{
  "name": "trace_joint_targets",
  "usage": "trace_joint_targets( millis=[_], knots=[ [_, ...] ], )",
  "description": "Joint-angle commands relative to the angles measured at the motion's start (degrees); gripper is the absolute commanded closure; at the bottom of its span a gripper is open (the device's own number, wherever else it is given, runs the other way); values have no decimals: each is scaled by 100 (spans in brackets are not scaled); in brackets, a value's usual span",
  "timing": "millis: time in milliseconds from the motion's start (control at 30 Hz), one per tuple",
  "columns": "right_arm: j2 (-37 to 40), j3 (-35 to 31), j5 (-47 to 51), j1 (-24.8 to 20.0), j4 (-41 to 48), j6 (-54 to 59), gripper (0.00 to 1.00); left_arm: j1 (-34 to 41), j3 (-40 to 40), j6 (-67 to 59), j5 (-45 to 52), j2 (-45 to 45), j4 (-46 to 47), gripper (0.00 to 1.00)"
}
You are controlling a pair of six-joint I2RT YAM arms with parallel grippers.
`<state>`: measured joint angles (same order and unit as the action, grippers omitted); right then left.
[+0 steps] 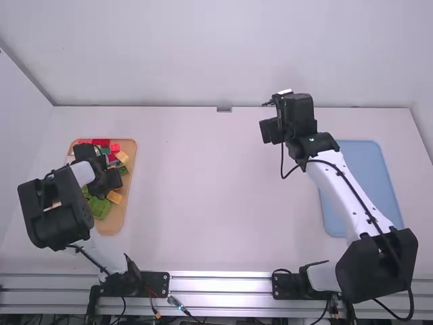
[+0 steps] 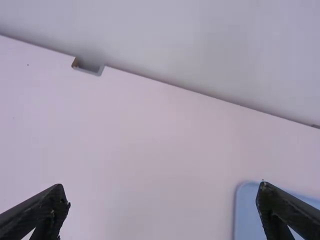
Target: Assemble lego blocks to make yellow taxi
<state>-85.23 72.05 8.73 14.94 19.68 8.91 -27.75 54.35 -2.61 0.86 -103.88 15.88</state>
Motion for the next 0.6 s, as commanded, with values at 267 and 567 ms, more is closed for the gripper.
trace_joint_targets(
  millis=[267, 567],
  knots=[
    [-59, 225, 33, 9, 118, 15, 1, 37, -129, -238, -52, -114, -219, 51],
    [-59, 223, 33, 15, 197, 15, 1, 105, 896, 391, -645, 103, 1207, 98]
  ],
)
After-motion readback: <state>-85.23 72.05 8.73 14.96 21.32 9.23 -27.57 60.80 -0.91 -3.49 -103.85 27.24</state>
